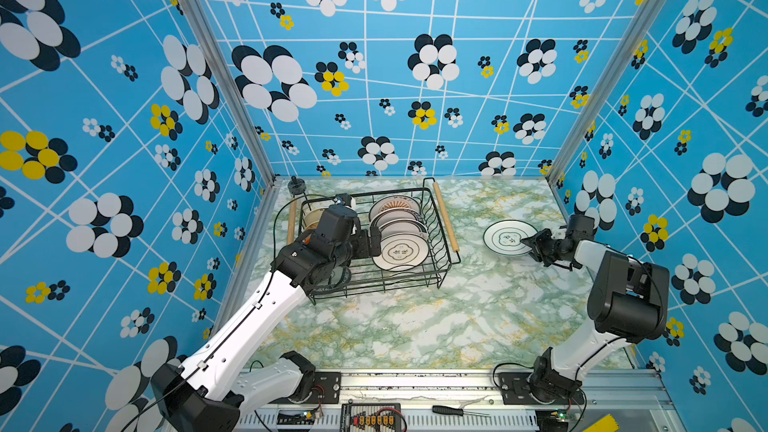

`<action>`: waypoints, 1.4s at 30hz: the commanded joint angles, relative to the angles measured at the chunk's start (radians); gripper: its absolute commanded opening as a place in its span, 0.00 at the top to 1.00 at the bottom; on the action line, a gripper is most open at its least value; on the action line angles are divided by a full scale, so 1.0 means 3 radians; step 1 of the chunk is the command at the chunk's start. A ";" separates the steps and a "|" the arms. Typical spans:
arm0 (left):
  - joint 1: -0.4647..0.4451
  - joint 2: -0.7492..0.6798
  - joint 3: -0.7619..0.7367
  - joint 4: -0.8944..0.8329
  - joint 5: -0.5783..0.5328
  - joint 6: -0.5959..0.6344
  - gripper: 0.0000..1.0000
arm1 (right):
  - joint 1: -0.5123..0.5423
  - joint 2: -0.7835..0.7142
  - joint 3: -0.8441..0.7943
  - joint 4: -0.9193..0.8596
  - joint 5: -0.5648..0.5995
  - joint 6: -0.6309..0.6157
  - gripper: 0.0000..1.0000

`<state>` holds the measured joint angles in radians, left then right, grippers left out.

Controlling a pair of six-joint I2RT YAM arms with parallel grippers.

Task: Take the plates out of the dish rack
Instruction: 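Lower the white plate flat onto the table with the right gripper, then open the right gripper and withdraw while the left gripper reaches into the rack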

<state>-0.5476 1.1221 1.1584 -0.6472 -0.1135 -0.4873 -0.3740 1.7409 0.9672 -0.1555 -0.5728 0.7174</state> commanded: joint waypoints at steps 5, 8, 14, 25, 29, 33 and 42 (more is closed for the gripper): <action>-0.0026 -0.0047 0.0040 -0.0153 -0.0038 0.0107 0.01 | -0.0016 0.0032 -0.0132 0.0138 -0.0107 -0.0019 0.64; -0.0035 -0.0077 0.0039 -0.0194 -0.0012 0.0131 0.01 | -0.0016 0.0052 -0.0160 0.0154 -0.0108 -0.0025 0.64; -0.0056 -0.0068 0.0072 -0.0355 -0.0033 0.0229 0.01 | -0.0016 0.0077 -0.0233 0.0177 -0.0058 -0.0007 0.57; -0.0054 0.0155 0.0271 -0.0634 -0.0057 0.0291 0.01 | -0.0016 0.0001 -0.0284 -0.0268 0.0214 -0.0153 0.40; -0.0056 0.0215 0.0294 -0.0657 -0.0065 0.0322 0.01 | -0.0019 -0.0003 -0.0318 -0.0359 0.0325 -0.0187 0.34; -0.0054 0.0238 0.0261 -0.0609 0.0085 0.0444 0.01 | -0.0019 -0.0091 -0.0393 -0.0464 0.0466 -0.0236 0.27; -0.0065 0.0449 0.0340 -0.0504 0.0471 0.0839 0.01 | -0.0051 -0.0447 -0.0554 -0.0652 0.0645 -0.0327 0.01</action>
<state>-0.5587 1.2236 1.2175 -0.8082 -0.0189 -0.3042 -0.3775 1.6154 0.8352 -0.2420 -0.4488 0.6422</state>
